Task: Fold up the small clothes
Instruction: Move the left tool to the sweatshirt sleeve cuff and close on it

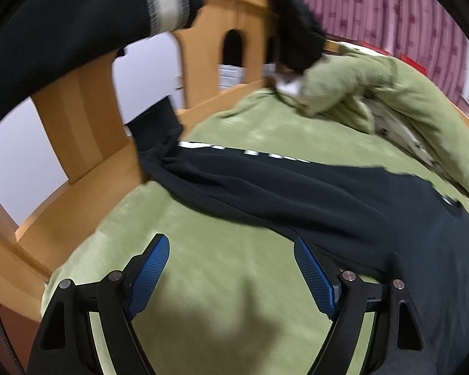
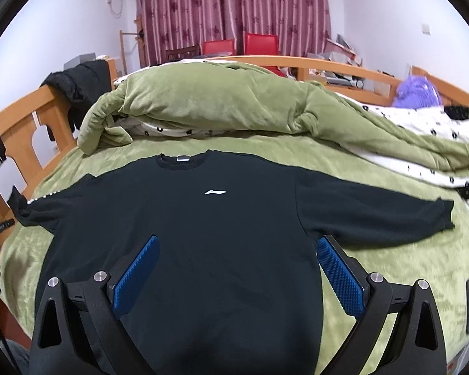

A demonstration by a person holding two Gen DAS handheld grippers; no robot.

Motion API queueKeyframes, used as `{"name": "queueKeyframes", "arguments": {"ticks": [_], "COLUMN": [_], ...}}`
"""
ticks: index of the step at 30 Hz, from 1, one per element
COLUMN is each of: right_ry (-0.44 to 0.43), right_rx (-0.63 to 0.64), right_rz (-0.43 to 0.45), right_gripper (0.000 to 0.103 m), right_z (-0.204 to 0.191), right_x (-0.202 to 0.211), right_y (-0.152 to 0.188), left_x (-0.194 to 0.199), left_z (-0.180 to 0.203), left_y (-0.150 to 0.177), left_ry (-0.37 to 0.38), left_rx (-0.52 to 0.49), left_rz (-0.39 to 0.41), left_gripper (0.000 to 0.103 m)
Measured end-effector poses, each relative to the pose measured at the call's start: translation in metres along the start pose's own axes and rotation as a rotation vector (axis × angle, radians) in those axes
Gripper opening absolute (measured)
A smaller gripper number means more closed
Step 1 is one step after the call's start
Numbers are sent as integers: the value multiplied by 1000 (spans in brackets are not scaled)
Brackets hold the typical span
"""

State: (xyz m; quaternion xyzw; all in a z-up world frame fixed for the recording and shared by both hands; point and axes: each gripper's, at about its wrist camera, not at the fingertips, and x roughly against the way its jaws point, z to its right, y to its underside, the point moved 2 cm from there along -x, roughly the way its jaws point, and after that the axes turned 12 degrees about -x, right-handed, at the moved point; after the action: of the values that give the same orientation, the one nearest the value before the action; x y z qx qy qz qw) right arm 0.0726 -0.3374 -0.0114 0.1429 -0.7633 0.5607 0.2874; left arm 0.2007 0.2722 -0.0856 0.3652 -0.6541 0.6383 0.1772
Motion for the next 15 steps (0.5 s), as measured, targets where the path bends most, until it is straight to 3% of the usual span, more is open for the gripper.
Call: {"name": "queueKeyframes", "arguments": {"ticks": [15], "right_ry": [32], "right_rx": [34], "right_rz": [-109], "right_gripper": [96], "right_z": [-30], "right_x": [-68], "right_y": [30], "left_x": [-125], "left_z": [-84], "left_y": [-43], "left_ry": [-175], "left_rx": [84], "left_rz": [22], "left_gripper": [80]}}
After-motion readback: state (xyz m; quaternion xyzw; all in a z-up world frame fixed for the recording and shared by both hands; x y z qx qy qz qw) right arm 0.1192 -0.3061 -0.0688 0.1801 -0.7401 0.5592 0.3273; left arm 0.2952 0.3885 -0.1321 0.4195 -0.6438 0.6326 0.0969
